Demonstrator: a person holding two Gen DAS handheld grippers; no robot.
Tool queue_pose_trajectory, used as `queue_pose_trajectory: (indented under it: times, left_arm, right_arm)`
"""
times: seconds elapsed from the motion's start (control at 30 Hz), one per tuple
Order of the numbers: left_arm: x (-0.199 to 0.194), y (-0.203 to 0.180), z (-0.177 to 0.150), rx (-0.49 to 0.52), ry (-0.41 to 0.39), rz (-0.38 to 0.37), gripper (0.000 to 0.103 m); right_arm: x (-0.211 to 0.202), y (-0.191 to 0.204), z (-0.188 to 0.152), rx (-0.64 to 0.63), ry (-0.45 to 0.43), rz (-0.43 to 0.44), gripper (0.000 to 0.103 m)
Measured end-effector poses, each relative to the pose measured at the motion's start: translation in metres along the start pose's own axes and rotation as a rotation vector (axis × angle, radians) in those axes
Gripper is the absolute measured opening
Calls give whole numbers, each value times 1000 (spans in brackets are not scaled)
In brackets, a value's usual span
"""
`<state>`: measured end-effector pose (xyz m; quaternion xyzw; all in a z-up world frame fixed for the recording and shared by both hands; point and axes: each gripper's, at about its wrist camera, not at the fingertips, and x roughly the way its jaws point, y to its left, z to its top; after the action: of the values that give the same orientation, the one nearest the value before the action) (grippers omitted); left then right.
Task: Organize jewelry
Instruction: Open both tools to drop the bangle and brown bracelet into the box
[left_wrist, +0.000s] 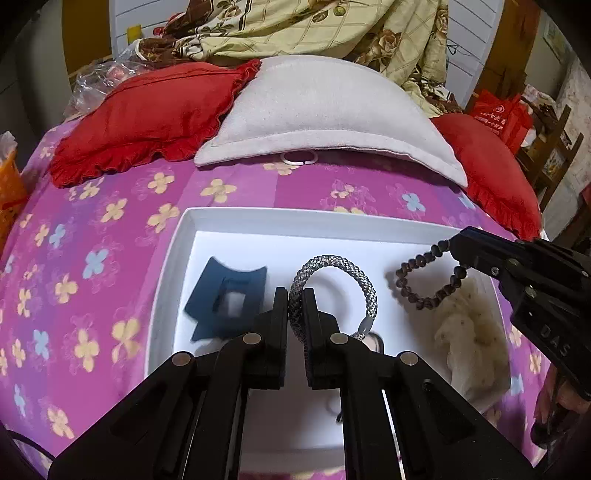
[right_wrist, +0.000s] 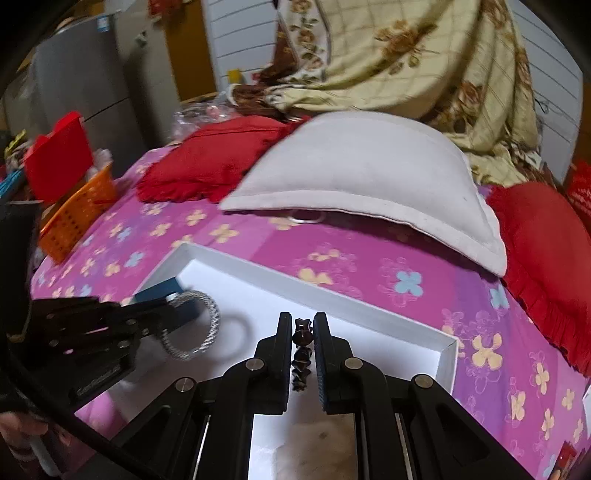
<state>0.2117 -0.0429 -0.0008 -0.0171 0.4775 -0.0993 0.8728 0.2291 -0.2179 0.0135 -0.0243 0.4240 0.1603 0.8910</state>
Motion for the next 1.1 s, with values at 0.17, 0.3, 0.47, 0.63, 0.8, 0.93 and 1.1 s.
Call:
queue_pose_trajectory:
  times: [0.17, 0.3, 0.47, 0.63, 0.8, 0.93, 1.1]
  left_arm:
    - [21, -6, 7, -7, 19, 12, 6]
    - [37, -6, 6, -11, 42, 36, 6]
    - [49, 0, 4, -30, 62, 41, 7]
    - [50, 4, 3, -61, 53, 20, 47]
    - [35, 0, -1, -52, 19, 0, 62]
    - [18, -5, -8, -28, -8, 22, 62]
    - [-8, -8, -24, 8, -41, 61, 62]
  right_arm:
    - [23, -24, -3, 41, 49, -45, 11]
    - [38, -41, -15, 65, 88, -91, 11]
    - [47, -64, -27, 122, 131, -147, 11]
    - [38, -78, -36, 186, 129, -149, 33]
    - [16, -68, -41, 175, 88, -127, 41]
    - [-4, -55, -46, 162, 64, -110, 45]
    - [-33, -37, -59, 140, 37, -114, 62]
